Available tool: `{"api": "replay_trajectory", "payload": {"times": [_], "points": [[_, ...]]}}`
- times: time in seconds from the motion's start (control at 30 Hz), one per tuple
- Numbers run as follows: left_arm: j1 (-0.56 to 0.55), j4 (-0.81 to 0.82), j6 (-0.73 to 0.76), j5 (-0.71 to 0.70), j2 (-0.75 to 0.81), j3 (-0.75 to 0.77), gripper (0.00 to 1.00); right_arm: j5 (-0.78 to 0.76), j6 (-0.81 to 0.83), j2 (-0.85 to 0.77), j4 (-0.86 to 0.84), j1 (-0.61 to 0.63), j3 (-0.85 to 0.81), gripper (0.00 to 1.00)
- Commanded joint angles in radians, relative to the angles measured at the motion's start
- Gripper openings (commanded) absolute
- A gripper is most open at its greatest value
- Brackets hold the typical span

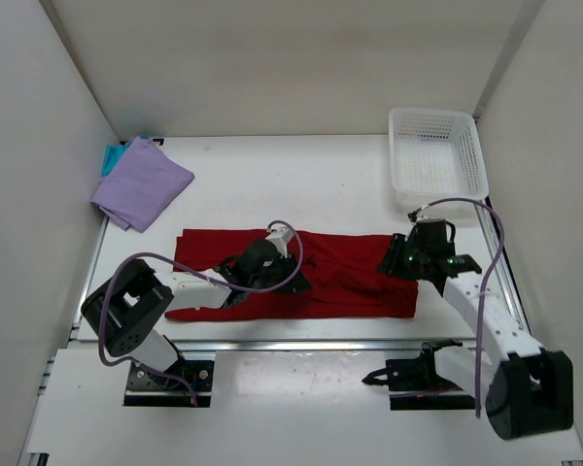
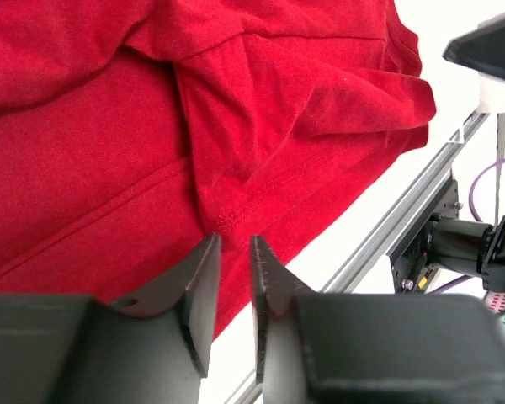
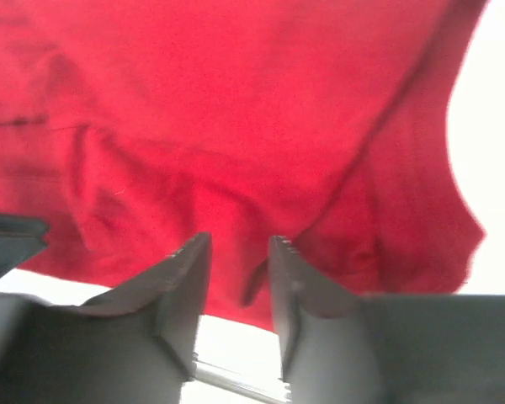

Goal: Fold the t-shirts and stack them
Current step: Fold the other side of the tshirt into a rectangle

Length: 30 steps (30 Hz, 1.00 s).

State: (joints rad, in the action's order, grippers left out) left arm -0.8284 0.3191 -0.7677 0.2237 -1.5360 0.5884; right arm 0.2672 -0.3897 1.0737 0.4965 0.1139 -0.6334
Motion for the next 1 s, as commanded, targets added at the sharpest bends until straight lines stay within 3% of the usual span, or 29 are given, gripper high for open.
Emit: {"api": "replay_trajectory", "payload": {"times": [0.0,0.07,0.17,0.3,0.43,0.5,0.53,0.57,0.63,0.77,0.87,0.97], "points": [[-0.012,0.005,0.008,-0.032,0.033,-0.013,0.32,-0.152,-0.046,-0.157,0.006,0.107,0.064,0.30],[-0.012,0.014,0.007,-0.026,0.027,-0.015,0.37,-0.160,-0.096,-0.216,0.014,0.179,0.138,0.23],[-0.011,0.002,0.008,-0.026,0.004,-0.010,0.43,-0.243,-0.153,-0.219,0.022,0.280,0.140,0.23],[-0.041,-0.029,0.028,-0.052,-0.026,0.040,0.46,-0.186,-0.144,-0.185,0.001,0.199,0.162,0.21],[-0.063,-0.034,0.030,-0.057,-0.071,0.065,0.44,-0.262,-0.198,-0.247,0.032,0.213,0.169,0.12],[-0.061,-0.035,0.025,-0.050,-0.088,0.057,0.43,-0.362,-0.224,-0.396,0.033,0.253,0.172,0.17],[-0.058,-0.017,0.021,-0.043,-0.099,0.053,0.44,-0.382,-0.232,-0.470,0.028,0.256,0.178,0.26],[-0.058,-0.009,0.021,-0.038,-0.102,0.047,0.44,-0.367,-0.222,-0.500,0.022,0.247,0.181,0.33],[-0.055,0.001,0.010,-0.037,-0.118,0.050,0.44,-0.243,-0.201,-0.457,0.040,0.172,0.181,0.35],[-0.064,0.005,0.004,-0.035,-0.121,0.065,0.40,-0.120,-0.201,-0.305,-0.004,0.167,0.190,0.26],[-0.060,0.020,-0.007,-0.027,-0.104,0.050,0.36,-0.155,-0.231,-0.314,0.000,0.202,0.219,0.14],[-0.049,0.046,-0.018,-0.014,-0.098,0.048,0.34,-0.239,-0.268,-0.368,0.043,0.219,0.218,0.09]]}}
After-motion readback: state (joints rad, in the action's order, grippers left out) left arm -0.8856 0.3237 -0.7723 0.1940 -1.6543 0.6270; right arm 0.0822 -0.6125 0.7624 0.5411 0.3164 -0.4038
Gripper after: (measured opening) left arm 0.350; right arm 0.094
